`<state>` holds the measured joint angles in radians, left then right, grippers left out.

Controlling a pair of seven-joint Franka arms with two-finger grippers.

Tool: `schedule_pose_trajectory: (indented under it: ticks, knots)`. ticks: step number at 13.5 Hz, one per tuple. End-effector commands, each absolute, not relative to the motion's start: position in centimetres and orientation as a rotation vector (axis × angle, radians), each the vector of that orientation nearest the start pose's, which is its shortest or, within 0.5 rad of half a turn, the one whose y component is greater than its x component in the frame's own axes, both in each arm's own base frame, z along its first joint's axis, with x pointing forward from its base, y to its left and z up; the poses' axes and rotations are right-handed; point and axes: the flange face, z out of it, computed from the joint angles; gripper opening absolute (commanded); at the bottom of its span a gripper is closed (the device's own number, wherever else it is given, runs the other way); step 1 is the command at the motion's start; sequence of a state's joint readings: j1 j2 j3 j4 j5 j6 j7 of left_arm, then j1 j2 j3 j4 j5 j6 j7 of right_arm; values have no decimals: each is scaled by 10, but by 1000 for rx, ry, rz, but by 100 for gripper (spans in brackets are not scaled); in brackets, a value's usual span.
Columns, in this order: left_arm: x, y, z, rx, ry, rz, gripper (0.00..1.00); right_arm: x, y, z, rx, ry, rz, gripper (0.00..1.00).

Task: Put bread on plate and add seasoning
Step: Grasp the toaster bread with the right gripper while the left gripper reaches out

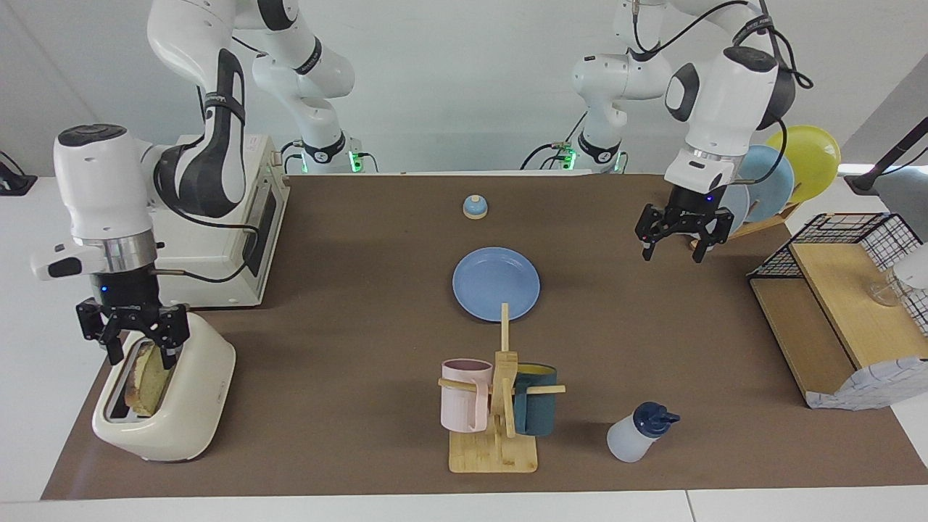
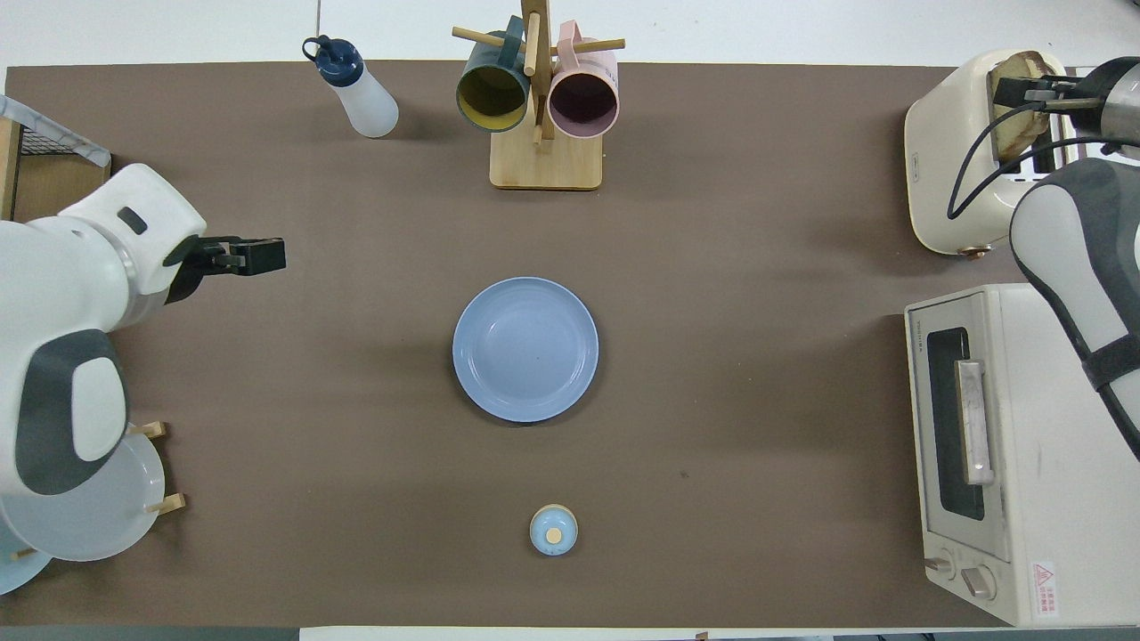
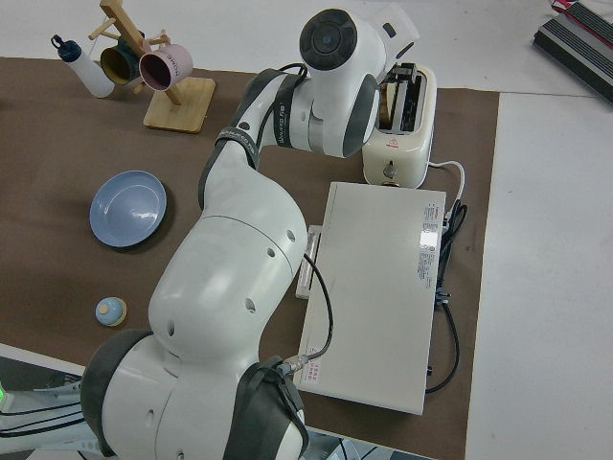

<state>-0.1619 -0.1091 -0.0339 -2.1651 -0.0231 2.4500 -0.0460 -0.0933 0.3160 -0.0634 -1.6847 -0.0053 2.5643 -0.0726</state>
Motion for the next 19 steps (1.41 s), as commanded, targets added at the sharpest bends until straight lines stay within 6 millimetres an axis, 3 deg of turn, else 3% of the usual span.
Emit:
schedule_pose_trajectory:
  ticks: [1,2,4,6,7,8,9,11,12,14,17,19]
  knots:
    - [543,-135,424,-3130,210,-743,100,678,-111,472,-3109,46,-876,8]
    - [550,-147,403,-3133,212,-798,100,678,-111,472,-3114,25,-876,0]
    - [564,-164,361,-3123,239,-920,100,679,-113,487,-3131,-15,-876,0]
    - [577,-175,325,-3104,247,-1025,100,686,-95,544,-3152,-192,-792,0]
    - [590,-177,309,-3067,253,-1052,100,679,-64,582,-3140,-279,-717,0]
    - [609,-179,300,-3001,247,-1086,100,668,-35,607,-3124,-336,-671,0]
    - [627,-189,294,-2962,133,-1136,100,653,4,627,-3104,-415,-640,0]
    - [643,-204,293,-2926,81,-1192,100,631,52,628,-3081,-386,-484,0]
    - [650,-196,291,-2916,66,-1191,100,624,88,627,-3068,-280,-446,0]
    - [666,-202,302,-2923,67,-1188,100,597,192,618,-3016,-129,-464,0]
    - [696,-203,314,-2921,57,-1163,100,567,282,592,-2956,-10,-449,0]
    - [699,-200,305,-2917,59,-1139,100,552,349,550,-2896,77,-454,0]
